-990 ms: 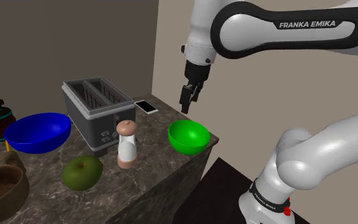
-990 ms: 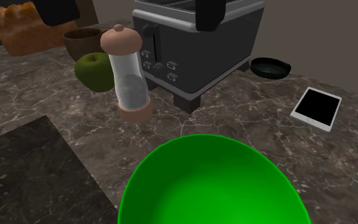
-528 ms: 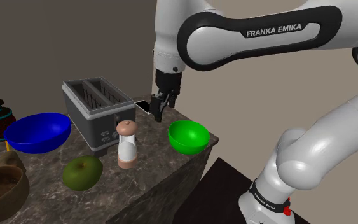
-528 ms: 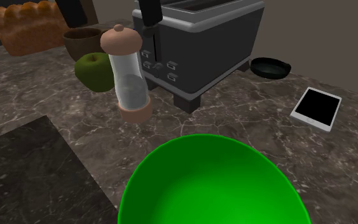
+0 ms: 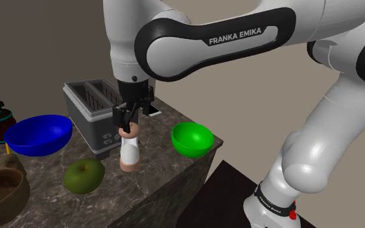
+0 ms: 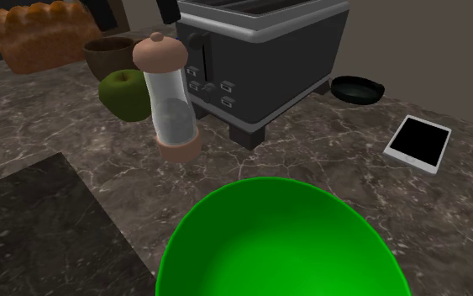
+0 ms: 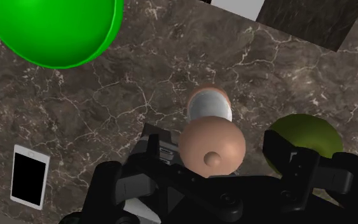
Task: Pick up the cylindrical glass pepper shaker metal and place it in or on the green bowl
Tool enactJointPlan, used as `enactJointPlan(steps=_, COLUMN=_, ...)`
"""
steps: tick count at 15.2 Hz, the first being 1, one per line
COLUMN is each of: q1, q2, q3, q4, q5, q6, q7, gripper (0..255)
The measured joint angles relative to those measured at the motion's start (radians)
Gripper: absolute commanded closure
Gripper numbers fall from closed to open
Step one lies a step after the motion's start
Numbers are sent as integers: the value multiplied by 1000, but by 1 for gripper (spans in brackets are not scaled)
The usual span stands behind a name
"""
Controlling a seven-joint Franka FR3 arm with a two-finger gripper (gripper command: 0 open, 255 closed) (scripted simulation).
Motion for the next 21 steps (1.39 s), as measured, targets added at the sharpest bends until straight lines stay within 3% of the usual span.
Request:
enactJointPlan(steps=8, q1=3, q2=56, q3=7, q4=-43, q5=-41, q6=85, q7=41, gripper=0)
enactJointPlan(steps=14, q1=3, q2=57, q3=7, q4=-53, q5=-42, q6=97, q7=42, gripper=0)
enactJointPlan(steps=15, q1=3, q2=57, q3=7, q4=-53, q5=-42, q6=97, q7=42, gripper=255)
enactJointPlan(steps=21, q1=2, q2=56, q3=6, q4=-53, q5=-42, q6=96, q7=42, gripper=255)
